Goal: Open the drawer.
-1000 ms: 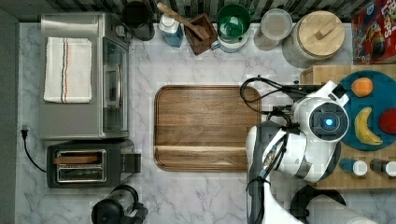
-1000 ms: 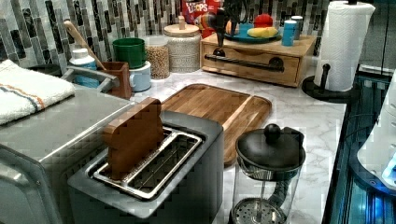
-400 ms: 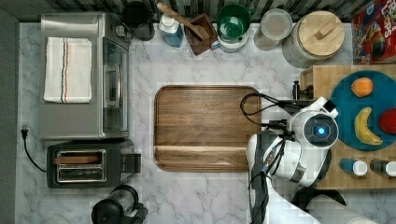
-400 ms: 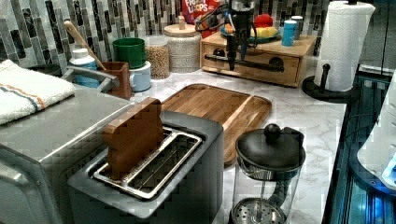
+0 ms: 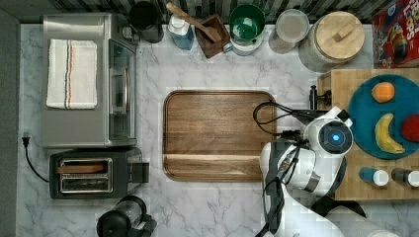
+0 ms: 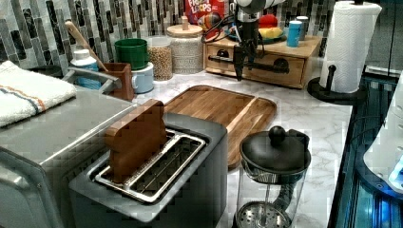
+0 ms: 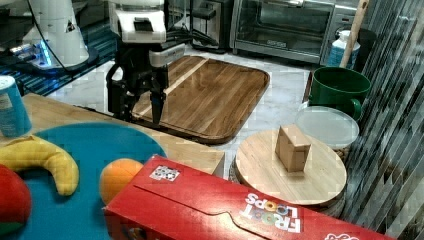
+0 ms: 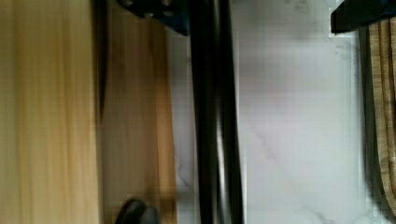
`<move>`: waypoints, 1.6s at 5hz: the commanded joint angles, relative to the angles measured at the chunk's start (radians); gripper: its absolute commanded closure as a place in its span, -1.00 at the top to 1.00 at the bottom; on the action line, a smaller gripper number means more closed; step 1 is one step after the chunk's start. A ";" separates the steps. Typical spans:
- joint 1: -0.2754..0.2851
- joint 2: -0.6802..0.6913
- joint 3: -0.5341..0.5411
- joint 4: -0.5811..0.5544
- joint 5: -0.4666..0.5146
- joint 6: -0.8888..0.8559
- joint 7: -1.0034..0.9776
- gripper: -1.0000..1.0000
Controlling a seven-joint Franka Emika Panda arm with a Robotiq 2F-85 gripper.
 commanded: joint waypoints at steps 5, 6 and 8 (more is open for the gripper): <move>0.139 -0.064 0.193 0.038 0.148 -0.190 0.030 1.00; 0.176 -0.087 0.204 0.004 0.169 -0.184 0.088 1.00; 0.226 -0.112 0.182 -0.010 0.178 -0.215 0.132 1.00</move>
